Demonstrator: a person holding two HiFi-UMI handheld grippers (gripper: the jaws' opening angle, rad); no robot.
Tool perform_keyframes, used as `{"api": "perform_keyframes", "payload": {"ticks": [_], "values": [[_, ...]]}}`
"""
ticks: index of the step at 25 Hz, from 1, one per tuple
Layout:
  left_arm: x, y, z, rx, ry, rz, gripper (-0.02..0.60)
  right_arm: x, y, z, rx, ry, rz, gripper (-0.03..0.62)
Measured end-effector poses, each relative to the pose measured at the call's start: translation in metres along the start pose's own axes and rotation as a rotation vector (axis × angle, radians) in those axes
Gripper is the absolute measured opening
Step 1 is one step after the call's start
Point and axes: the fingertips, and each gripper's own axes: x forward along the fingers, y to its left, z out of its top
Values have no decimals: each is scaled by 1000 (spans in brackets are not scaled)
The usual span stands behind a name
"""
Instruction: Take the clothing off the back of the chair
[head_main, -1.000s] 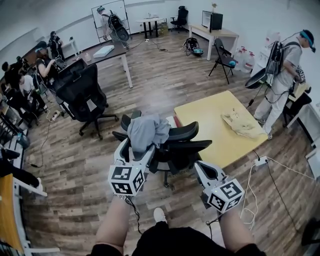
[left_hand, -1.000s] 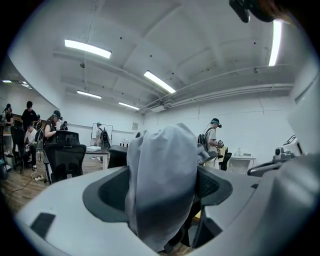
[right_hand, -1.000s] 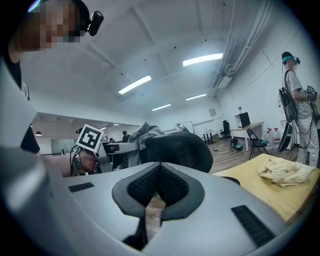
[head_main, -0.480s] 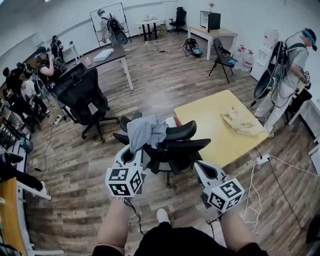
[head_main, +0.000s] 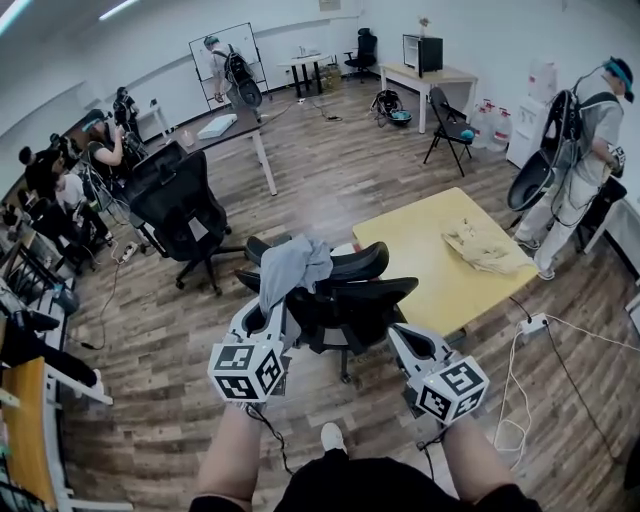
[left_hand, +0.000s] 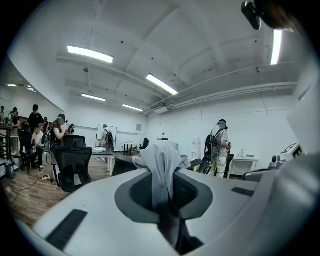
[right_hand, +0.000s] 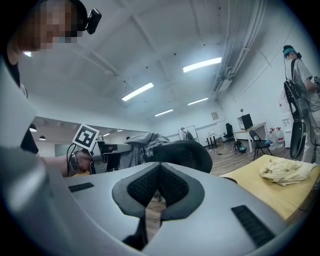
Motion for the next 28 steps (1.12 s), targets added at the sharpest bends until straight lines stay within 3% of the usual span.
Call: {"api": "perform_keyframes", "payload": {"ticks": [18, 28], "values": [[-131, -67, -19, 6, 9, 104, 54, -78, 54, -15, 15, 15, 143, 13], [-199, -64, -41, -16, 4, 149, 54, -75, 102, -40, 27, 45, 228, 13]]}}
